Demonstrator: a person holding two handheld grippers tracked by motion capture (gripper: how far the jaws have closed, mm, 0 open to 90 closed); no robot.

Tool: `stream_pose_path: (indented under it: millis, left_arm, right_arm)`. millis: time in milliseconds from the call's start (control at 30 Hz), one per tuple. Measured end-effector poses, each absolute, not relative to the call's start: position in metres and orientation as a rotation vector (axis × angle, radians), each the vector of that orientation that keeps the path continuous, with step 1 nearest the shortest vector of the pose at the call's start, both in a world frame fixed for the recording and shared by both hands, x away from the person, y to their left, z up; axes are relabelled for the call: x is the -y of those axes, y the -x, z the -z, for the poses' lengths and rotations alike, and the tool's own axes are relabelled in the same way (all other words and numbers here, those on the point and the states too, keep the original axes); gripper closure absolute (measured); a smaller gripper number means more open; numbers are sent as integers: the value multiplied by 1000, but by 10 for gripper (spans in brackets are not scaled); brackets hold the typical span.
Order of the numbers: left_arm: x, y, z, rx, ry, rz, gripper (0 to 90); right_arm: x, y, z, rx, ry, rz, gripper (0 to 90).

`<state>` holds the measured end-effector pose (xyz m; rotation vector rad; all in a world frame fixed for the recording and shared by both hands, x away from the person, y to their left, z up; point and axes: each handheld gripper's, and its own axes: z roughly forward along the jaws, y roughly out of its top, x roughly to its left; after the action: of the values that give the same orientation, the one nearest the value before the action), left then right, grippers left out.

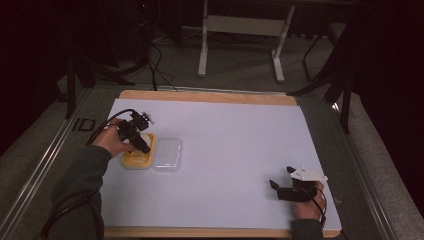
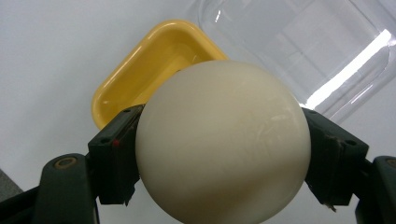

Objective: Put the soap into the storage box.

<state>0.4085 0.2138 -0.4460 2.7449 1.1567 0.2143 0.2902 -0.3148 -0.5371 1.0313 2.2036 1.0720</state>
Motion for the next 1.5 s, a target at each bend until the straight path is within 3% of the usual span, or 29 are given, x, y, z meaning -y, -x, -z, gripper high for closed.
stream_pose_path:
  millis: [1500]
  left_arm:
    - [-219,-418,473,-1129,-2777,-229,238]
  right_arm:
    - [314,-290,537,-2196,-1030,-1064,150]
